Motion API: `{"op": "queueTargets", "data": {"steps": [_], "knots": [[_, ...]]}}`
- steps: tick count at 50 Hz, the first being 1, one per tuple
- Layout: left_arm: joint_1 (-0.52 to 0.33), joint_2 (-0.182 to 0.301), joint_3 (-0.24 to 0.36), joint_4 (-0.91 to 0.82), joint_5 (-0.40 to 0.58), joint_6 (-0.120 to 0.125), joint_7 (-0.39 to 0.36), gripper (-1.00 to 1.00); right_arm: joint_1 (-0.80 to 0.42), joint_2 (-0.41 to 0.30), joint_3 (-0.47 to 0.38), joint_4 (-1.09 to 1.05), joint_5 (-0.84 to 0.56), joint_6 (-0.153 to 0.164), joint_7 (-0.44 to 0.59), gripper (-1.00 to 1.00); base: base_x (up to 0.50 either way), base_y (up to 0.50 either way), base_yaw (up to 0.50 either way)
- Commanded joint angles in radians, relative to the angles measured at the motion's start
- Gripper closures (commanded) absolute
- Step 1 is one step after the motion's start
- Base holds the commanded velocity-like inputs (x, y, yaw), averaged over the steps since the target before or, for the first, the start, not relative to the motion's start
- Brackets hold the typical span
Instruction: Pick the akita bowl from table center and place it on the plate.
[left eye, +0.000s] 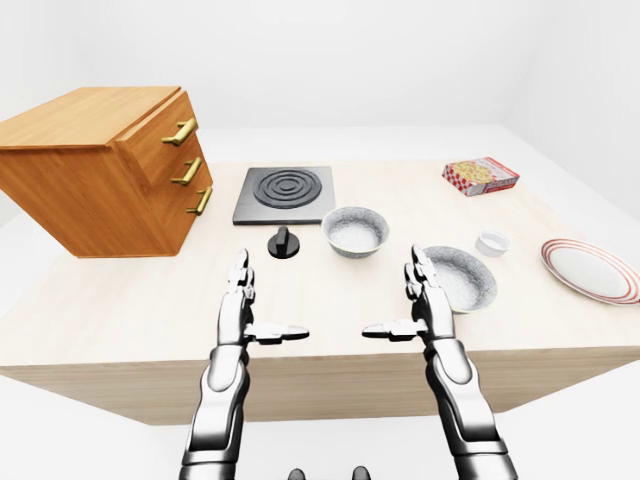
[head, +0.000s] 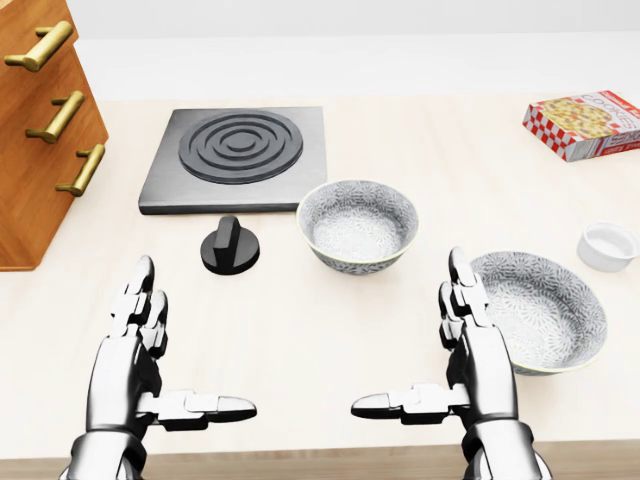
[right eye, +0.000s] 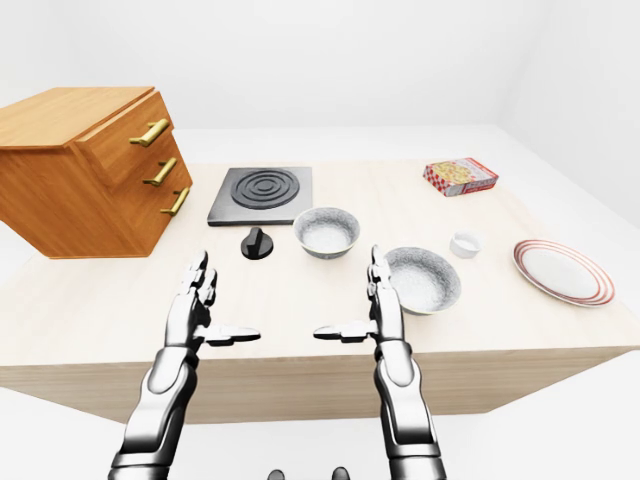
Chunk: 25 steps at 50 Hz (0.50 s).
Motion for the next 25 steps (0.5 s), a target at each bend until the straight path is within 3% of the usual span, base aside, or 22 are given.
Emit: {"op": "queueTargets", "data": {"steps": [1, 5, 7, 9, 13, 19, 25], "knots": [[-0.029, 0.013, 0.036, 0.038, -0.045, 0.025, -0.031, -1.0, -0.008, -0.013, -0.023, -0.021, 0.008, 0.025, 0.029, -1.0, 0.0, 0.0, 0.0], [-0.038, 0.019, 0.035, 0.055, -0.028, 0.014, -0.019, -1.0, -0.013, -0.014, -0.022, -0.044, 0.004, 0.048, 0.034, -1.0, 0.0, 0.0, 0.0], [-0.052, 0.02, 0.037, 0.065, -0.025, 0.018, -0.016, -1.0, -0.02, -0.016, -0.021, -0.08, 0.007, 0.085, 0.04, -1.0, 0.0, 0.0, 0.0], [-0.071, 0.024, 0.04, 0.072, -0.022, 0.027, -0.014, -1.0, -0.033, -0.02, -0.021, -0.096, -0.004, 0.085, 0.043, -1.0, 0.0, 0.0, 0.0], [-0.164, 0.043, 0.049, 0.036, -0.01, 0.085, -0.002, -1.0, -0.094, -0.037, -0.035, -0.132, -0.033, 0.085, 0.033, -1.0, 0.0, 0.0, 0.0], [-0.272, 0.061, 0.064, 0.02, -0.018, 0.085, 0.014, -1.0, -0.183, -0.052, -0.062, -0.157, -0.006, 0.085, 0.026, -1.0, 0.0, 0.0, 0.0], [-0.301, 0.066, 0.06, -0.007, -0.016, 0.085, 0.019, -1.0, -0.21, -0.055, -0.06, -0.215, 0.0, 0.085, 0.038, -1.0, 0.0, 0.0, 0.0]]}}
